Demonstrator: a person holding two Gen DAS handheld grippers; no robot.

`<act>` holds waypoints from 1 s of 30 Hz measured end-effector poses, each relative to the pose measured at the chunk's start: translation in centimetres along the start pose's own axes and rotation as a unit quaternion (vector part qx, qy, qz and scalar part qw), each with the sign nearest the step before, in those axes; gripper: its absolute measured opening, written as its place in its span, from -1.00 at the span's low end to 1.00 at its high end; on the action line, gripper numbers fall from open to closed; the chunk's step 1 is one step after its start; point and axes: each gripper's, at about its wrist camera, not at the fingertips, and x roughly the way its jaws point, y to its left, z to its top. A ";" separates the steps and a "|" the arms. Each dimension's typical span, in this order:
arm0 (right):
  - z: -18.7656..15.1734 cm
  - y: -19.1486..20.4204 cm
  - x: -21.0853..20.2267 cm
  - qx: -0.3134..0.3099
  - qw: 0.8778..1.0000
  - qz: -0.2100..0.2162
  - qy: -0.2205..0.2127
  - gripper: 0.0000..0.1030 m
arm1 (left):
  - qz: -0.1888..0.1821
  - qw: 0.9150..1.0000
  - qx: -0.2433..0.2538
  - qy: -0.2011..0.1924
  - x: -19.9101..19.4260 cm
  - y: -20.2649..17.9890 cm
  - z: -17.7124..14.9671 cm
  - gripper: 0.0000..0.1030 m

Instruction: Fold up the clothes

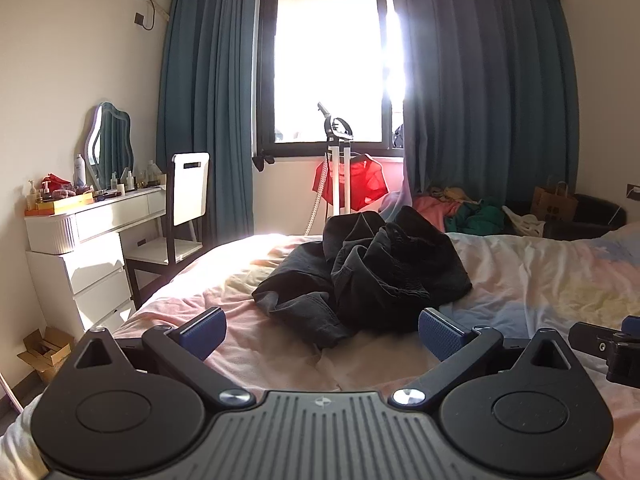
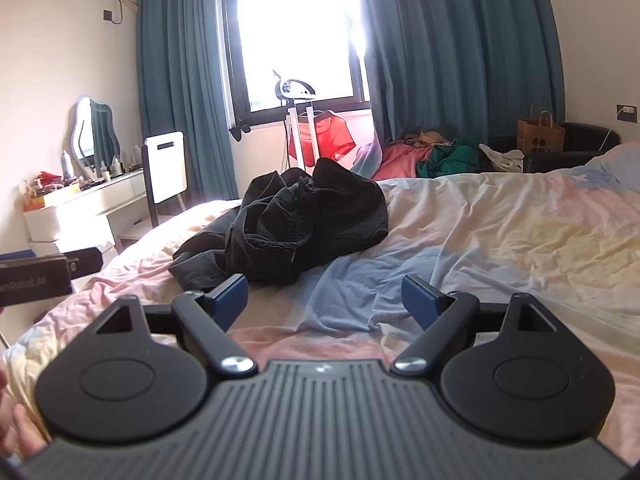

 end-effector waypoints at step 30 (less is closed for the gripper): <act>-0.6 0.5 -0.4 -0.007 1.000 -0.015 0.000 0.66 | -0.002 1.000 0.010 0.013 0.9 -0.2 -0.7 1.00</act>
